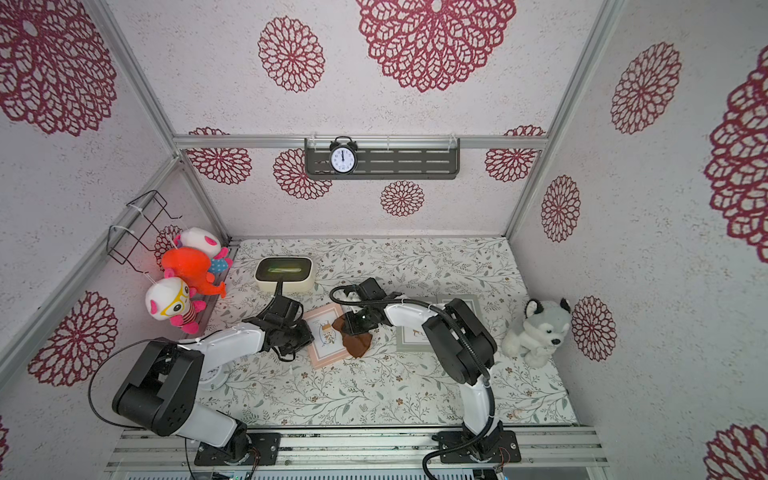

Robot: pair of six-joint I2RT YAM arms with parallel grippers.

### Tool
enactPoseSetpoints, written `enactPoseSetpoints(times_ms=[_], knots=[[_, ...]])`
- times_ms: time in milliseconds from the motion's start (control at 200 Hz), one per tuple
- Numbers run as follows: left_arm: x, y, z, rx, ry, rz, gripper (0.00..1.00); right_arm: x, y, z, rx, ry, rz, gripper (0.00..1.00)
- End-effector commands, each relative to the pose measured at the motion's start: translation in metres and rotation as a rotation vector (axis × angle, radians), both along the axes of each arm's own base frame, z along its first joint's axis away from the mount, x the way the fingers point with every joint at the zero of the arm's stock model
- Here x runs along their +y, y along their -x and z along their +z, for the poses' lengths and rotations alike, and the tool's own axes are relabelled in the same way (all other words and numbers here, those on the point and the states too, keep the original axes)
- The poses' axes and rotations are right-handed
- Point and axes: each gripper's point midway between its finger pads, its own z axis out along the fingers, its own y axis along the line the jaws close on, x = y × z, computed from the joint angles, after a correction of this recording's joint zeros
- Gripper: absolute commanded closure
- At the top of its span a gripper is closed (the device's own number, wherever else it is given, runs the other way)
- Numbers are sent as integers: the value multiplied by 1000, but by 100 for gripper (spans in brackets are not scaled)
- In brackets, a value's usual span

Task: Wipe the picture frame with a cloth
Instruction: Wipe the dirt from the picture frame.

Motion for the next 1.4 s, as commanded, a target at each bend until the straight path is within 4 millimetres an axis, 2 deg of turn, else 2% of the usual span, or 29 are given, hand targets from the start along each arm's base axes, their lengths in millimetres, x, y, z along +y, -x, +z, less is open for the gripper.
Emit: enactPoseSetpoints(times_ms=[0,50,150,190,275,375,450,555,605,655,741,901,941,986,1041,1111,1221,1296,1336,1396], knots=[[10,16,-18,75,-58,2,82,-19,10,-37,50,174,-4,100],[12,18,-19,83,-68,0,84,-17,-7,-39,23,208,-30,100],[15,20,-21,90,-86,-1,86,-7,-56,-34,-28,197,-118,100],[17,21,-22,94,-95,0,86,-7,-72,-38,-23,189,-155,100],[19,23,-25,102,-103,8,86,-11,-85,-48,-30,224,-180,100],[21,23,-29,119,-113,24,87,-17,-59,-55,-10,236,-137,100],[23,25,-33,135,-120,40,87,-31,-21,-60,23,251,-101,100],[25,26,-36,146,-128,58,87,-54,28,-57,74,240,-81,100],[25,26,-37,145,-129,59,87,-62,40,-54,86,226,-84,100],[25,26,-37,147,-129,54,87,-65,41,-51,73,226,-89,100],[23,25,-37,144,-127,36,87,-62,15,-50,22,243,-113,100],[20,24,-38,136,-123,6,87,-37,-72,-49,-27,195,-208,100],[20,25,-40,142,-124,3,87,-29,-83,-47,-38,189,-203,100],[20,25,-42,147,-123,3,87,-23,-87,-51,-32,194,-191,100],[19,26,-44,153,-124,2,88,-21,-79,-56,-13,198,-173,100],[20,28,-46,161,-125,12,87,-28,-55,-62,5,209,-151,100],[22,29,-49,166,-128,22,88,-60,2,-72,58,218,-129,100],[21,29,-50,168,-127,21,88,-79,29,-68,74,212,-125,100],[20,29,-49,166,-124,19,88,-85,34,-65,66,213,-125,100],[19,28,-48,162,-119,15,88,-85,28,-59,37,217,-130,100]])
